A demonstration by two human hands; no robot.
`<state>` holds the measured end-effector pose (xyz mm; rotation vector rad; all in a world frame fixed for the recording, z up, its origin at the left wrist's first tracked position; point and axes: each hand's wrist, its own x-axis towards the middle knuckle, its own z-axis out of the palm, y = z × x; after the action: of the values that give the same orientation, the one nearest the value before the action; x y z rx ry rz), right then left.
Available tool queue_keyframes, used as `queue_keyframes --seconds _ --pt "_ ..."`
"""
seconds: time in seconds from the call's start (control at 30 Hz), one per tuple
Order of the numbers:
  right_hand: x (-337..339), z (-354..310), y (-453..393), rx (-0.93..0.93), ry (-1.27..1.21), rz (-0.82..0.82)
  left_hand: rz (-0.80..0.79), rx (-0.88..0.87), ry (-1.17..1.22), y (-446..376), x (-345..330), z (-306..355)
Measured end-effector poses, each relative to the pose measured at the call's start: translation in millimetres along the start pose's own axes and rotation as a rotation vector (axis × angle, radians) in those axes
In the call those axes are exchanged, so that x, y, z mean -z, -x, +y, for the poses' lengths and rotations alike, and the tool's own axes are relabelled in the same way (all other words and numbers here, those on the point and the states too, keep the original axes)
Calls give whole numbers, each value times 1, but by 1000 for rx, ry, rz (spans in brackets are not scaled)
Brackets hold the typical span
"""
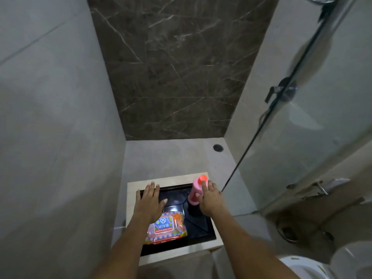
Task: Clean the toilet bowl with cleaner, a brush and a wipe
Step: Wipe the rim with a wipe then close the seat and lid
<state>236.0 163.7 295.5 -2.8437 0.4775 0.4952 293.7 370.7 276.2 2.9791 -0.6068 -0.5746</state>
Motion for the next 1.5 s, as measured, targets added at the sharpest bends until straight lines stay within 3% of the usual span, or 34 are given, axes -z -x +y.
queue_keyframes --seconds 0.47,0.63,0.8,1.23,1.5 --pt "-144 -21 -60 187 110 -258 -177 136 108 -13 -140 -58" --pt "-207 -17 -72 230 116 -369 -228 138 151 -28 -223 -76" --pt "-255 -21 -91 322 113 -306 -146 71 178 -49 -260 -82" --pt "-317 -16 -111 515 174 -11 -117 -35 159 -68 -310 -95" --pt "-318 -16 -115 554 250 -14 -117 -53 86 -72 -313 -96"
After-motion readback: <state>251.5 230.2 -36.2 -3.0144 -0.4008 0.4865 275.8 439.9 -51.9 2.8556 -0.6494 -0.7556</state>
